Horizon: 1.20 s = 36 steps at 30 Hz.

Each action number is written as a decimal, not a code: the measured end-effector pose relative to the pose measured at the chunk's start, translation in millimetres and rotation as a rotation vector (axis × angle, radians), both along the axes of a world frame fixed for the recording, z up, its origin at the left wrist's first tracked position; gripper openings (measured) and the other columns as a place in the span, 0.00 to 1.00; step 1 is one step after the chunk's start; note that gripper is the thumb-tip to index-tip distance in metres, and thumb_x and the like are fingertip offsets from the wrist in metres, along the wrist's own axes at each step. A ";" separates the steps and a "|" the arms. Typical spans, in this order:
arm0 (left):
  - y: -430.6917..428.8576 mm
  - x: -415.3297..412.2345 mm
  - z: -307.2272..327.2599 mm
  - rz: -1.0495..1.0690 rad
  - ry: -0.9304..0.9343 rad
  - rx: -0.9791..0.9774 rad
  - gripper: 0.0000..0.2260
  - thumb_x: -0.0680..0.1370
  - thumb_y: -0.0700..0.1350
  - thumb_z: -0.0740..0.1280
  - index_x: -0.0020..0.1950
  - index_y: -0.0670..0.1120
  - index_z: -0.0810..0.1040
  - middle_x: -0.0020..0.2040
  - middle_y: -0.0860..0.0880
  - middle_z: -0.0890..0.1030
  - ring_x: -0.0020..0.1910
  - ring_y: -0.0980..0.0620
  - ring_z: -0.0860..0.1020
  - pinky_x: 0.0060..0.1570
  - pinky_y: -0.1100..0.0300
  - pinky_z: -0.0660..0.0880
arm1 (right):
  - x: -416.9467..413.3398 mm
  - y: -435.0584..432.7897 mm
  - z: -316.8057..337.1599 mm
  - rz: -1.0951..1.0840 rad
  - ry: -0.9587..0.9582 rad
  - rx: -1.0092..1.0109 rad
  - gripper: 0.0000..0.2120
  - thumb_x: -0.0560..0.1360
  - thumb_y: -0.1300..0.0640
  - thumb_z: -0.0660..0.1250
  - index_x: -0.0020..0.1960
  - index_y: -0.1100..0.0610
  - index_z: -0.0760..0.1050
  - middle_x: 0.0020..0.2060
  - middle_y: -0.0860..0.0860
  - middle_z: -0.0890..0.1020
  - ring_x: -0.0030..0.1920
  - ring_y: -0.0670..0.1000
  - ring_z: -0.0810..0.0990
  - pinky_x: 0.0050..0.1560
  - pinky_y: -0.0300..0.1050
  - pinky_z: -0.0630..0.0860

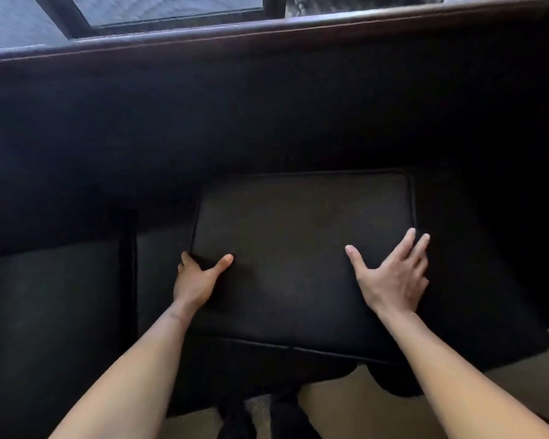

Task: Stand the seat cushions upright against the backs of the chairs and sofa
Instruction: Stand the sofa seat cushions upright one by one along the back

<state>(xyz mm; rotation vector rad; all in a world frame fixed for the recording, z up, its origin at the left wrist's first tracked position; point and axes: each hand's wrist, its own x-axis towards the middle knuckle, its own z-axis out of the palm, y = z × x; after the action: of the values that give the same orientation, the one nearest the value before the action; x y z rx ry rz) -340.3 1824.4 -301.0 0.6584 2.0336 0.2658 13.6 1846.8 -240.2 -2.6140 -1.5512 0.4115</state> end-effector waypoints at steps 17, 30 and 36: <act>-76.4 -49.7 19.0 0.076 0.059 -0.071 0.53 0.62 0.81 0.72 0.75 0.46 0.74 0.72 0.43 0.80 0.72 0.35 0.76 0.73 0.42 0.72 | -15.6 -40.4 26.4 -0.085 0.098 -0.101 0.54 0.66 0.21 0.64 0.78 0.55 0.53 0.65 0.65 0.74 0.59 0.68 0.78 0.56 0.62 0.73; -144.7 -129.3 114.6 0.003 0.138 -0.130 0.52 0.70 0.79 0.68 0.82 0.46 0.67 0.76 0.44 0.77 0.74 0.38 0.76 0.71 0.47 0.71 | -86.3 -46.1 82.0 0.072 0.236 -0.333 0.55 0.67 0.23 0.65 0.79 0.60 0.56 0.70 0.61 0.73 0.66 0.64 0.75 0.58 0.56 0.73; -179.5 -139.2 68.4 0.170 0.161 -0.139 0.48 0.66 0.79 0.72 0.78 0.53 0.67 0.72 0.43 0.80 0.71 0.35 0.77 0.70 0.43 0.73 | -121.4 -88.5 2.5 0.055 0.343 -0.378 0.62 0.65 0.25 0.70 0.81 0.60 0.47 0.76 0.61 0.63 0.66 0.67 0.75 0.57 0.58 0.75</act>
<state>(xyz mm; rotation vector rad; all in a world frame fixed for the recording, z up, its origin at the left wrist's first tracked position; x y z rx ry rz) -479.5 1644.9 -232.6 0.4330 2.2442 0.1729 -107.8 1758.3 -237.7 -2.5623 -1.5512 1.1921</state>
